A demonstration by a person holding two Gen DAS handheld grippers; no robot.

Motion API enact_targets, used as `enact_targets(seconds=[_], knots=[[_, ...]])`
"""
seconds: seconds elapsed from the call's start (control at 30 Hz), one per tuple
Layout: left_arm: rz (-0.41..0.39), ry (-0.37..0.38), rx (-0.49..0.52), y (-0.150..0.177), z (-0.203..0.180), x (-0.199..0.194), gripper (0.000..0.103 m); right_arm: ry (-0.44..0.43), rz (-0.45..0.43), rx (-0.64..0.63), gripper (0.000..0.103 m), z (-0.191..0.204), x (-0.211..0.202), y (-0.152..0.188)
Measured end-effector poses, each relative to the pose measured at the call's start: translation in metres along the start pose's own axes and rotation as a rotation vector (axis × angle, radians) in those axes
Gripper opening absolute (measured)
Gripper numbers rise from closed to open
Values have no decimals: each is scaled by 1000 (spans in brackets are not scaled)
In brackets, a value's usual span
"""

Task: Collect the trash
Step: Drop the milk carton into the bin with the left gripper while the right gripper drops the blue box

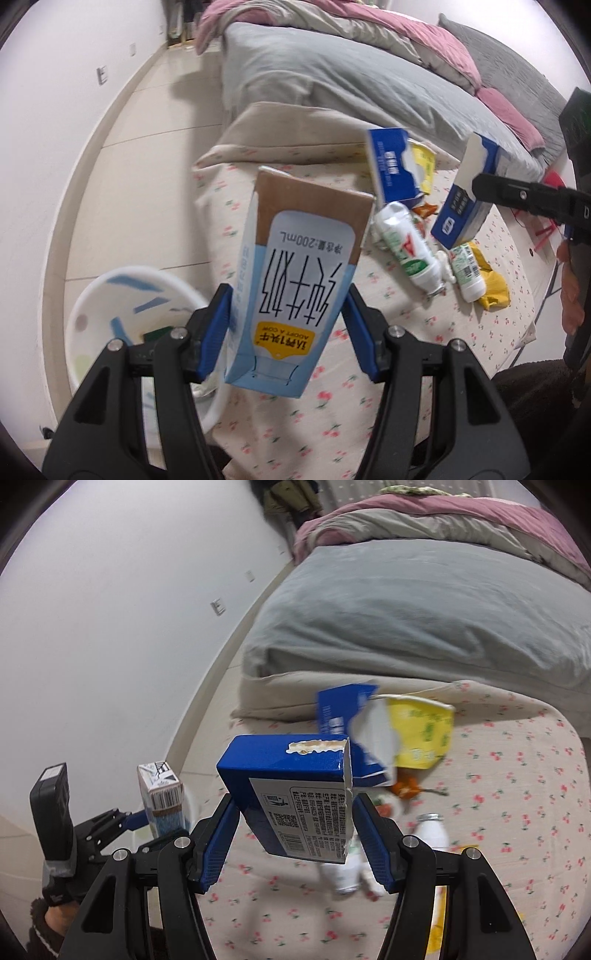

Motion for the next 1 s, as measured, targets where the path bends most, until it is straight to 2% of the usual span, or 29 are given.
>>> enact_targets(seconds=[0.4, 0.67, 0.83, 0.87, 0.9, 0.93, 0.97, 1.0], knots=[[16, -51, -96, 28, 66, -5, 61, -39, 68, -107, 64, 78, 43, 6], [69, -103, -173, 51, 111, 12, 61, -56, 121, -184, 64, 125, 74, 16], [80, -98, -210, 60, 126, 21, 61, -61, 147, -220, 64, 145, 90, 24], [71, -85, -219, 60, 127, 20, 66, -61, 151, -225, 64, 148, 92, 25], [64, -76, -231, 61, 129, 19, 77, -63, 155, -231, 64, 152, 96, 26], [62, -80, -244, 62, 131, 17, 84, -64, 158, -233, 64, 154, 98, 26], [54, -90, -250, 62, 133, 15, 89, -65, 160, -235, 64, 156, 100, 27], [36, -105, -249, 62, 136, 11, 89, -66, 162, -235, 65, 158, 101, 27]])
Point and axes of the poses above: each gripper's, at about its wrist camera, not at the fingertips, and x roughly the way its jaws point, z to its left, y to its underside, the point moved 8 cm from there along x, roughly the way its jaws point, and after that the axes turned 5 degrees about z, right-handed, at the moved point
